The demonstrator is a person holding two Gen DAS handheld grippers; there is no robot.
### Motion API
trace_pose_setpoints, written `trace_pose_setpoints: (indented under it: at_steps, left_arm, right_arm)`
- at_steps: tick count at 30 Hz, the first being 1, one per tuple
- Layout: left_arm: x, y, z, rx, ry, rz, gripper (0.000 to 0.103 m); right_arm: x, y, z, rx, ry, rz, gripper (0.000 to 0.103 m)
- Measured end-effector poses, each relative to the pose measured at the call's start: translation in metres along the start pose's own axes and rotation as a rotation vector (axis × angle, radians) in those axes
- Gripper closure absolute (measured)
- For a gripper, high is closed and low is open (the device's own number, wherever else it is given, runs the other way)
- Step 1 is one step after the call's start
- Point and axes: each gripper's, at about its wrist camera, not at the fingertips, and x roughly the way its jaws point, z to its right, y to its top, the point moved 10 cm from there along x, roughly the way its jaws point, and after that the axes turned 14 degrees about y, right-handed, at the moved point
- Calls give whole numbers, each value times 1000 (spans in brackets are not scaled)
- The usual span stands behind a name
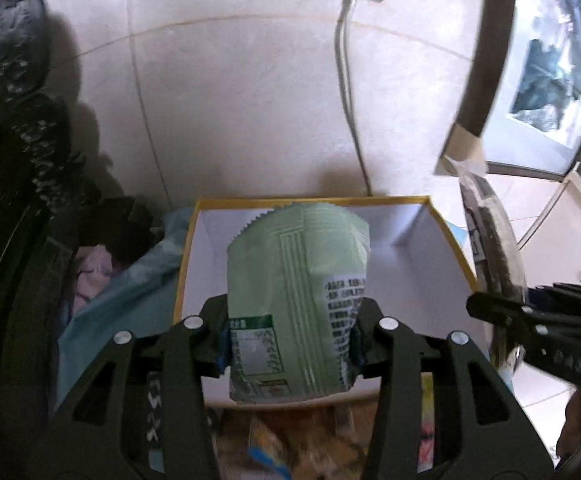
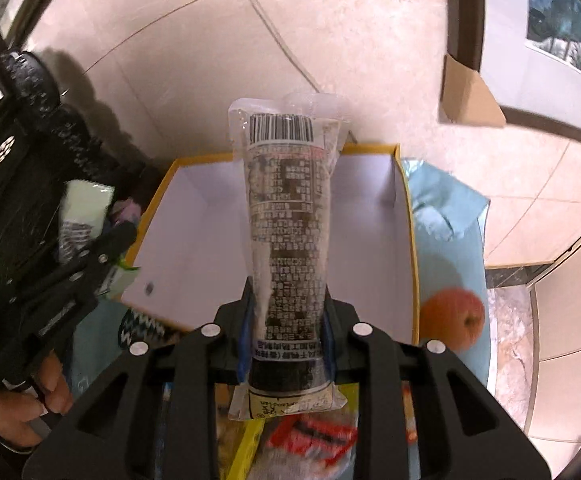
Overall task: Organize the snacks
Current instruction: 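Drop green bag into yellow box with left tool while right tool drops clear pack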
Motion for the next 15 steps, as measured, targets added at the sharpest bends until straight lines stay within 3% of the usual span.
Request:
trace_pose_setpoints:
  at_steps: [1, 2, 3, 7, 12, 15]
  left_arm:
    - [9, 5, 0, -6, 10, -9, 45]
    - [18, 8, -1, -19, 24, -26, 27]
    - [22, 9, -3, -36, 27, -37, 18]
    - [30, 5, -16, -106, -13, -73, 15]
    - [23, -13, -41, -140, 8, -80, 13]
    - [18, -32, -46, -143, 32, -106, 12]
  right_arm:
    - [3, 1, 3, 7, -7, -12, 64]
    - [6, 4, 10, 5, -43, -25, 60]
    - [5, 1, 14, 0, -67, -29, 59]
    - [1, -1, 30, 12, -91, -20, 53]
    - [-7, -3, 36, -16, -104, 7, 49]
    - [-12, 9, 31, -119, -193, 12, 38]
